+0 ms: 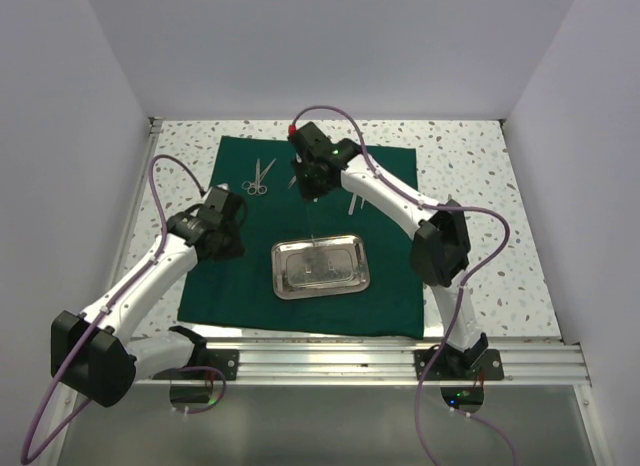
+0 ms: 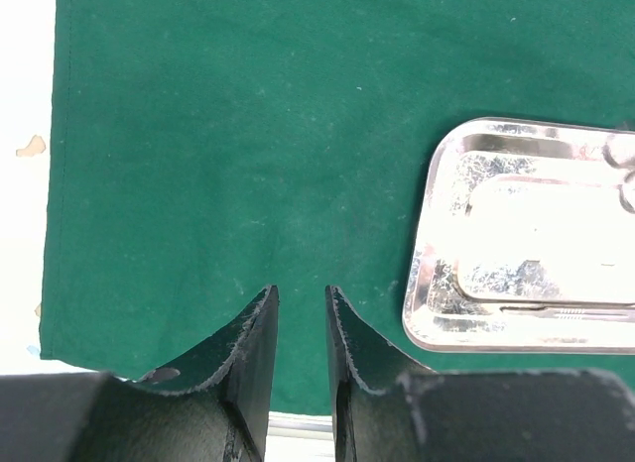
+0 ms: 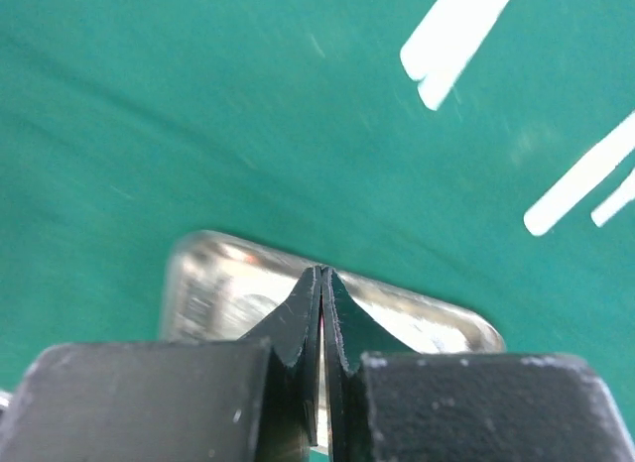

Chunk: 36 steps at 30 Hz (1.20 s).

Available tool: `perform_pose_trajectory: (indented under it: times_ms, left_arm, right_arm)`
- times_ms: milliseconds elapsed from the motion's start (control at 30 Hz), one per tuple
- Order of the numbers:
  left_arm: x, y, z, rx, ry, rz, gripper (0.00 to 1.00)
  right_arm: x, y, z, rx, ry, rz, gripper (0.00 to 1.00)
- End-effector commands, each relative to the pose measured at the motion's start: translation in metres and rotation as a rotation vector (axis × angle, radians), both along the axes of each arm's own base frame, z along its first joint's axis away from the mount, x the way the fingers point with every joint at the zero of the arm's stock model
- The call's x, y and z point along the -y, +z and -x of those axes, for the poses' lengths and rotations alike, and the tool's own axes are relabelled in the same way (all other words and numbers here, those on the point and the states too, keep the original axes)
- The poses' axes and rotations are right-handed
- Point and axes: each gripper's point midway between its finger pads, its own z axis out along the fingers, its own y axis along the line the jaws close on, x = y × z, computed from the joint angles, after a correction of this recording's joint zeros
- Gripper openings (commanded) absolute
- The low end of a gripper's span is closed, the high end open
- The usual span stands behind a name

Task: Open and lay out the surgical kit
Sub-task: Pick up the medical item from the container, then place the medical item in the surgical kit.

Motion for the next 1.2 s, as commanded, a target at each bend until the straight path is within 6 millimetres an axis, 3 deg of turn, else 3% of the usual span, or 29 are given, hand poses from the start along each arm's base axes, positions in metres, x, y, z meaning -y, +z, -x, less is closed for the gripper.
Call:
perform_pose_trajectory:
  times_ms: [0,67,100,333,367,400,600,633,667,733,900,967,1000,1033,1067,1100,1133,1167]
  left_arm:
    - [0.001,0.017,-0.014,0.057,-0.014,-0.004,0.29]
    - [0.0,0.017,-0.012,0.049,-0.022,-0.01,0.29]
    - [-0.002,0.017,-0.008,0.037,-0.031,-0.018,0.29]
    - [-0.007,0.006,0.007,-0.015,-0.056,-0.037,0.29]
    - [-0.007,0.006,0.009,-0.02,-0.056,-0.035,0.29]
    - [-0.009,0.003,0.013,-0.033,-0.058,-0.041,0.29]
    - [-0.01,0.002,0.026,-0.07,-0.067,-0.036,0.28]
    - [-0.011,0.001,0.028,-0.074,-0.067,-0.037,0.28]
    - [-0.012,0.001,0.029,-0.075,-0.067,-0.039,0.28]
    - [-0.015,-0.001,0.034,-0.09,-0.068,-0.049,0.29]
    - [-0.018,-0.002,0.037,-0.103,-0.075,-0.065,0.28]
    - [-0.018,0.0,0.033,-0.099,-0.087,-0.075,0.29]
    - [-0.015,0.003,0.026,-0.078,-0.101,-0.071,0.29]
    - [-0.013,0.004,0.023,-0.073,-0.112,-0.068,0.3]
    - [-0.01,0.001,0.018,-0.079,-0.12,-0.069,0.31]
    - [-0.005,0.005,0.005,-0.041,-0.135,-0.059,0.32]
    - [0.0,0.006,-0.002,-0.025,-0.145,-0.049,0.34]
    - [0.005,0.001,-0.011,-0.034,-0.154,-0.05,0.36]
  right_arm:
    - [-0.028,0.01,-0.024,0.007,-0.075,-0.132,0.0]
    - [-0.041,0.016,-0.038,0.018,-0.115,-0.205,0.0]
    - [-0.063,0.01,-0.059,0.025,-0.144,-0.287,0.0]
    - [-0.103,-0.002,-0.099,0.028,-0.234,-0.472,0.0]
    - [-0.111,0.005,-0.106,0.05,-0.238,-0.515,0.0]
    - [-0.113,-0.005,-0.111,0.049,-0.255,-0.522,0.0]
    - [-0.122,-0.006,-0.148,0.116,-0.369,-0.655,0.0]
    - [-0.122,-0.015,-0.154,0.116,-0.402,-0.668,0.0]
    - [-0.125,-0.005,-0.162,0.142,-0.409,-0.712,0.0]
    - [-0.128,-0.01,-0.173,0.161,-0.449,-0.753,0.0]
    - [-0.137,-0.001,-0.191,0.197,-0.505,-0.878,0.0]
    - [-0.14,0.008,-0.19,0.202,-0.486,-0.894,0.0]
    - [-0.138,0.023,-0.189,0.227,-0.457,-0.891,0.0]
    - [-0.137,0.033,-0.185,0.24,-0.44,-0.883,0.08]
    - [-0.131,0.019,-0.179,0.227,-0.436,-0.831,0.21]
    - [-0.122,0.057,-0.173,0.283,-0.392,-0.826,0.49]
    - [-0.114,0.065,-0.168,0.298,-0.382,-0.802,0.62]
    - [-0.102,0.045,-0.16,0.277,-0.382,-0.738,0.74]
